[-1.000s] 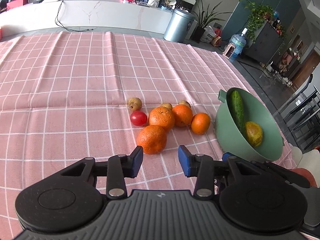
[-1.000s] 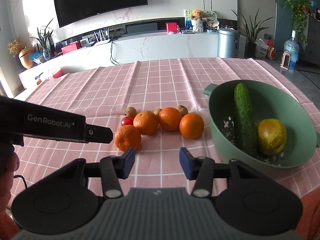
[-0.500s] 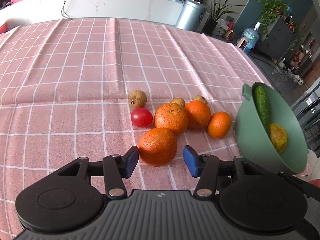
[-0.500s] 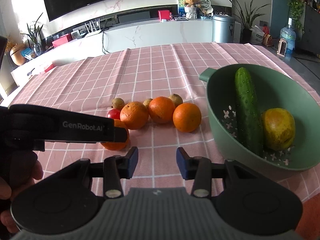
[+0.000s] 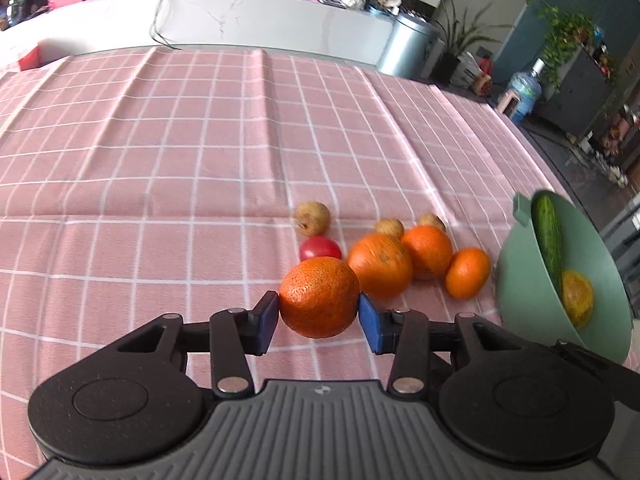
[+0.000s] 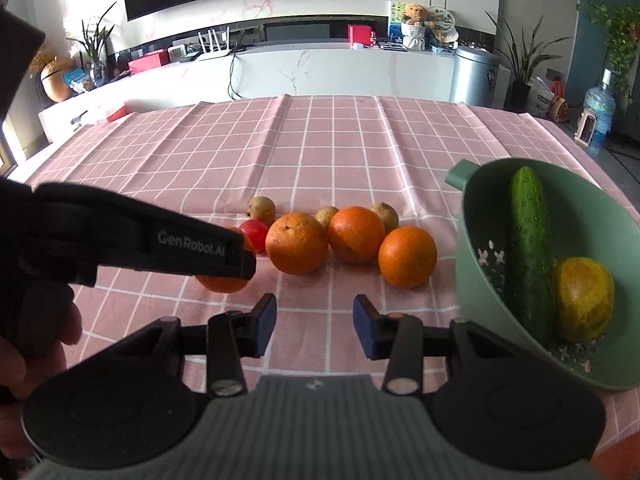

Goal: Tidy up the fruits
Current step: 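Grasp an orange with the left tool while the right tool grasps another orange, then carry the orange with the left tool while the right tool carries its orange into the colander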

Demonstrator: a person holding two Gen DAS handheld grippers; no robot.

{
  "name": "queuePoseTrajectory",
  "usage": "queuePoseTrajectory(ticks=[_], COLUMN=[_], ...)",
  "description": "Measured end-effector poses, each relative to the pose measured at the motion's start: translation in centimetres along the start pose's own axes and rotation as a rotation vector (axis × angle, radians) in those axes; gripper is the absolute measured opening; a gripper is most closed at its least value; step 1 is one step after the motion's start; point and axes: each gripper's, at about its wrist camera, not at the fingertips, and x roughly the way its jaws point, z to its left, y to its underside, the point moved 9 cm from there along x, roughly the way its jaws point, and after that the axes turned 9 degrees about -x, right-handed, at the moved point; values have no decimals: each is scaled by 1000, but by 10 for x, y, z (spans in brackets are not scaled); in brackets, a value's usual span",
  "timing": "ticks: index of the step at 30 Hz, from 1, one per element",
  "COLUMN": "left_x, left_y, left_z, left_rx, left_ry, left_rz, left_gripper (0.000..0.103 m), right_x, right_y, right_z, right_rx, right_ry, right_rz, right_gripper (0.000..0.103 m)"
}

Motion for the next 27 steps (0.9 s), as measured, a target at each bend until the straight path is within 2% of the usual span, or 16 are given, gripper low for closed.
queuePoseTrajectory(ticks=[3,4,5,7,11,16,22,25,27], left_x=[-6,-7,-8,-8,-7,-2,0,-1,-2], left_y=[-7,-8,-10,-12,-17,-17,-16,-16,-16], left_z=[9,12,14,20,29,30,32,31,31], left_rx=[-23,-28,-29,-47,-79,-63,-62,-62,-61], left_ry=[-22,-32,-39,-44,-42,-56,-42,-37,-38], left_rz=[-33,-43,-48,-54,-62,-58,-49,-50,-51], left_gripper=[49,49,49,49,49,49,49,49,49], right_x=[8,10,12,18,29,42,50,51,51], right_y=[-10,-13,-17,-24,-33,-34,-31,-31,-31], right_z=[7,9,11,14,21,29,32,30,30], right_rx=[-46,-65,-86,-119,-149,-213,-240,-246,-236], right_ry=[7,19,37,65,67,111,145,165,156], right_rz=[-11,-18,-24,-39,-46,-36,-15,-12,-12], right_gripper=[40,43,53,58,56,50,50,42,41])
